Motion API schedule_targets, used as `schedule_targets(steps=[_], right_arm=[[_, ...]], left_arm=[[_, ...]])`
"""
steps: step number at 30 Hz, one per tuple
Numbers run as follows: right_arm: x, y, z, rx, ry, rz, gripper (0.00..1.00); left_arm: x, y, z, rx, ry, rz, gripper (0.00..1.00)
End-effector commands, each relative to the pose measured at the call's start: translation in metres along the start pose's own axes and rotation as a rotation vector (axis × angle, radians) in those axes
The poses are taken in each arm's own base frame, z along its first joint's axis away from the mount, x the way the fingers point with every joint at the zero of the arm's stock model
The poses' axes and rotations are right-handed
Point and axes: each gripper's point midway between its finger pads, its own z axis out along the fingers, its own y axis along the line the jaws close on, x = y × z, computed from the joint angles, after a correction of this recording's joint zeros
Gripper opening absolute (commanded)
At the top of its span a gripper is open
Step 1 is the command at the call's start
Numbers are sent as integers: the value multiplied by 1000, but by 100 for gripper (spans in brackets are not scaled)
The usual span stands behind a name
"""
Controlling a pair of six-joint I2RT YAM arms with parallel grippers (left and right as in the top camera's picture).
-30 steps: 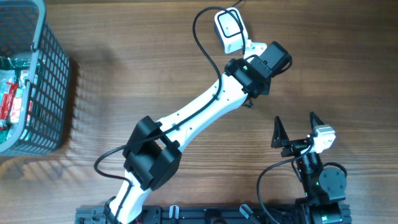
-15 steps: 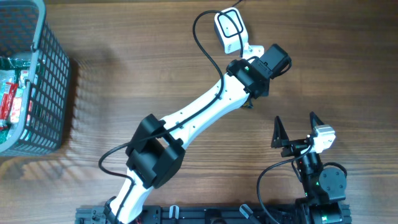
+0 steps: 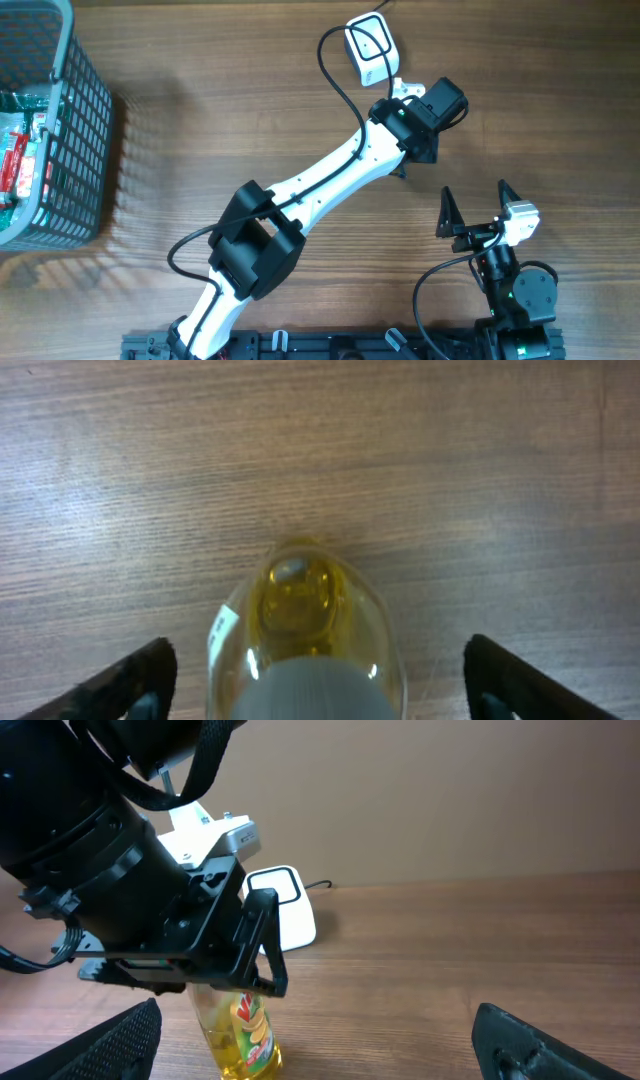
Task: Scan the item barcode
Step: 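Set the oil bottle upright on the table below the scanner, then return the left gripper into the basket and grasp the red-white carton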
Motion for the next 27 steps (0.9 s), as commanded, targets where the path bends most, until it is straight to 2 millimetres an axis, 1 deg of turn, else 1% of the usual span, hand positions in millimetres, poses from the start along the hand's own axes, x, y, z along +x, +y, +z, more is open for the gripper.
schedule_targets(steps=[1,3,4,5,7,8,9,11,12,13,15,16,17,18,20,22,23,25,26,27], right_arm=[[-2,-2,0,8,-8,4,100],[-2,-2,0,8,-8,3,100],[-2,-2,0,8,-8,4,100],[-2,-2,0,8,-8,3,100],[-2,-2,0,8,-8,4,100],[-2,-2,0,8,-8,3,100],[-2,-2,0,8,-8,4,100],[-2,-2,0,8,-8,3,100],[-2,-2,0,8,-8,3,100],[-2,-2,0,8,-8,4,100],[-2,-2,0,8,-8,4,100],[-2,-2,0,8,-8,4,100],[-2,-2,0,8,-8,4,100],[-2,-2,0,8,-8,4,100],[-2,-2,0,8,-8,4,100],[-2,-2,0,8,-8,4,100],[-2,-2,0,8,-8,4,100],[-2,-2,0,8,-8,3,100],[-2,-2,0,8,-8,4,100],[-2,-2,0,8,-8,3,100]], left_arm=[[-9,-4,-17,36,-28,92,88],[-24,-4,-33,54,-75,96,90],[-35,-2,-44,61,-112,88,90],[-47,0,-56,69,-149,93,93],[-73,7,-84,75,-238,145,93],[-90,16,-101,58,-295,155,94],[-106,29,-119,34,-351,146,99],[-136,59,-158,-20,-460,119,100],[-145,71,-173,-40,-494,120,100],[-156,88,-192,-64,-535,124,100],[-175,126,-227,-106,-604,113,100],[-182,148,-242,-129,-634,83,100],[-188,179,-259,-159,-664,29,100],[-191,205,-272,-190,-683,-15,100],[-191,260,-293,-264,-703,-103,100],[-184,317,-309,-349,-705,-192,100],[-177,351,-317,-404,-697,-246,100],[-162,401,-326,-490,-670,-330,100],[-150,431,-331,-541,-648,-381,100],[-142,448,-333,-571,-633,-413,100]])
